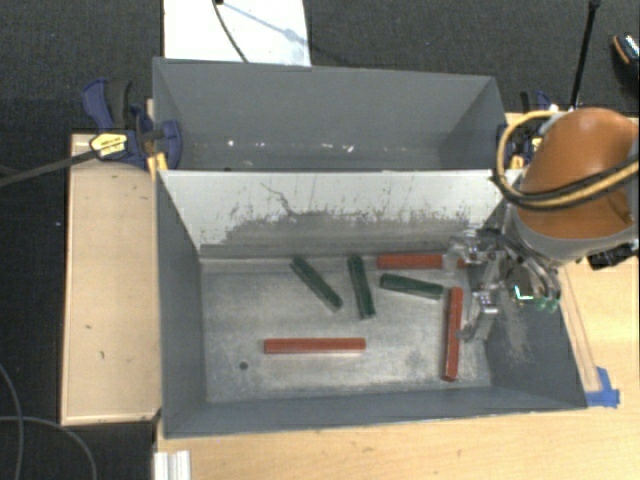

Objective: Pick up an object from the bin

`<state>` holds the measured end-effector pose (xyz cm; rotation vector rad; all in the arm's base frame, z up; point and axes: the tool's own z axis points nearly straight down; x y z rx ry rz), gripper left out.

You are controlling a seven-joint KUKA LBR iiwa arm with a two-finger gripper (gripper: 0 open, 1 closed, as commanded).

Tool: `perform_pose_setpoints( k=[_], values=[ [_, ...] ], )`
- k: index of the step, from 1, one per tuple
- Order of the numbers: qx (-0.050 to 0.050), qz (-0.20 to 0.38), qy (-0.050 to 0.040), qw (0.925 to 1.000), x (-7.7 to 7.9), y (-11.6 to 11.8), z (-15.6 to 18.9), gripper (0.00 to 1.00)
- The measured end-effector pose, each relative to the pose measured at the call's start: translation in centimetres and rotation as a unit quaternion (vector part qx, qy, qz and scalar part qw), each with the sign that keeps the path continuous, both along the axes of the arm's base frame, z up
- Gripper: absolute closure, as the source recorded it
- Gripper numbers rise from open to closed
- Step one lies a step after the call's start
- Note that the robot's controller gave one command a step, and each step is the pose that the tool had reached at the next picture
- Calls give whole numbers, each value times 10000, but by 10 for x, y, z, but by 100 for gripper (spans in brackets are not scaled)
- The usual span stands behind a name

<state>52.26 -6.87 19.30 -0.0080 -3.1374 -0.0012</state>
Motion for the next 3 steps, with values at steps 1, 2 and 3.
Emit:
perform_pose_setpoints(
  k=[1,2,3],
  values=[
    [9,2209,-11,9753,-9,-30,-125,0],
    [10,2862,-9,9582,-26,-57,-123,0],
    [22,2888,-16,9574,-25,-55,-123,100]
  ],
)
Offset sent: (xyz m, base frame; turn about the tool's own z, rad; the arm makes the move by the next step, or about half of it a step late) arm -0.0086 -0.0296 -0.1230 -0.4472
